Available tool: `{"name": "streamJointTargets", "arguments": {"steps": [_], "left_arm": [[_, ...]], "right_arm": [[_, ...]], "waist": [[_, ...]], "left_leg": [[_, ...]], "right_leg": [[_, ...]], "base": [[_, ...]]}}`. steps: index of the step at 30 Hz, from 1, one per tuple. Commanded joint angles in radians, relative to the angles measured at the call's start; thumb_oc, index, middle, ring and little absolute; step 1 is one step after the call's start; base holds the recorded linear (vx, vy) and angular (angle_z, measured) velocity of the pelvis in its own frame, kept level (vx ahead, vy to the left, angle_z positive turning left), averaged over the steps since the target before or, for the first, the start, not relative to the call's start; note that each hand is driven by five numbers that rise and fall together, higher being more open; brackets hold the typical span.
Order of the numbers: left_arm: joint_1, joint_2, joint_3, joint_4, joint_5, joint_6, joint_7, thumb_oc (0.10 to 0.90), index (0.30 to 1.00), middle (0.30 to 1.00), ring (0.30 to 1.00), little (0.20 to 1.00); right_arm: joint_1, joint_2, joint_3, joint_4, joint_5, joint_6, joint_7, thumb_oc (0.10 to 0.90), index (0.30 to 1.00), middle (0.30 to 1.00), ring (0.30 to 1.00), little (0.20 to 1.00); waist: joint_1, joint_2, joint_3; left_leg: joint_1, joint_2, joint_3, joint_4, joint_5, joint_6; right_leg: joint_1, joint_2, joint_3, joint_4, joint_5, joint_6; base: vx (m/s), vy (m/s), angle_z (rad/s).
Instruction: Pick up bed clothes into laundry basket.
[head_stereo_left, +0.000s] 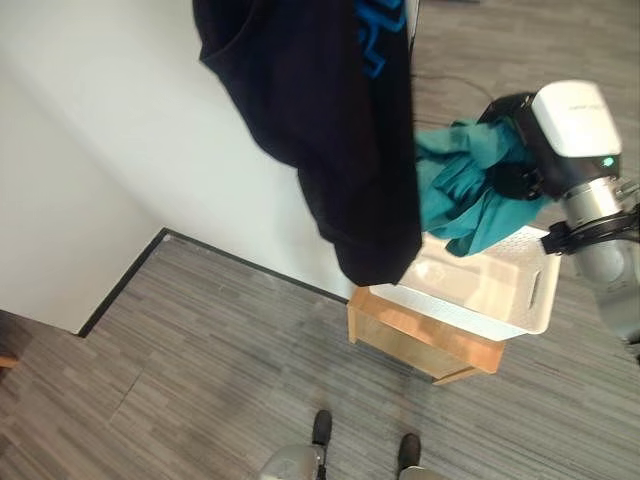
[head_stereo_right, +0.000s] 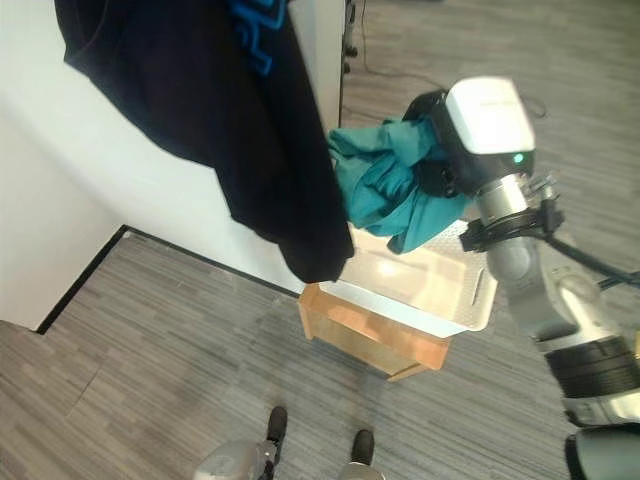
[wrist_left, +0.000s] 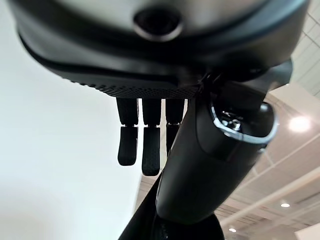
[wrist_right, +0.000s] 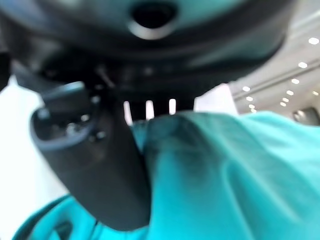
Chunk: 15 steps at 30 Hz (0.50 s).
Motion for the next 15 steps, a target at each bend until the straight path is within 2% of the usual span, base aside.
{"name": "streamJointTargets", "arguments": {"steps": [1,4,8,15], "left_arm": [[0.076,-0.051,0.074,0.218,0.010,-0.002,0.072,0.400,0.300,0.300,0.300,0.300],[0.071,-0.095,0.068,0.247,0.013,-0.002,0.063,0.400,0.300,0.300,0.300,0.300],[0.084,-0.123,0.075,0.257,0.017,-0.004,0.057,0.400,0.300,0.300,0.300,0.300],[0.123,-0.196,0.099,0.283,0.020,-0.008,0.060,0.400,0.300,0.300,0.300,0.300]], "right_arm": [[0.103,-0.045,-0.045,-0.012,-0.030,-0.004,-0.049,0.400,0.300,0.300,0.300,0.300],[0.127,0.005,-0.019,0.101,-0.058,0.018,-0.045,0.400,0.300,0.300,0.300,0.300],[0.126,0.030,-0.001,0.173,-0.065,0.029,-0.053,0.400,0.300,0.300,0.300,0.300],[0.055,0.079,0.073,0.314,-0.058,0.047,-0.070,0.400,0.300,0.300,0.300,0.300]], "waist": [[0.043,-0.004,-0.269],[0.046,0.004,-0.253],[0.046,0.008,-0.245],[0.050,0.015,-0.225]], "left_leg": [[-0.018,0.061,-0.027,-0.002,-0.057,-0.064],[-0.033,0.056,-0.045,-0.002,-0.036,-0.064],[-0.038,0.051,-0.056,-0.002,-0.041,-0.067],[-0.059,0.042,-0.063,-0.002,-0.033,-0.069]], "right_leg": [[0.042,0.029,0.009,0.008,-0.134,0.041],[0.039,0.032,-0.005,0.008,-0.128,0.035],[0.045,0.032,-0.017,0.006,-0.139,0.033],[0.038,0.030,-0.041,0.005,-0.139,0.031]], "base": [[0.00,-0.038,0.04],[-0.02,-0.053,0.04],[0.02,-0.035,0.10],[0.00,-0.009,0.15]]}}
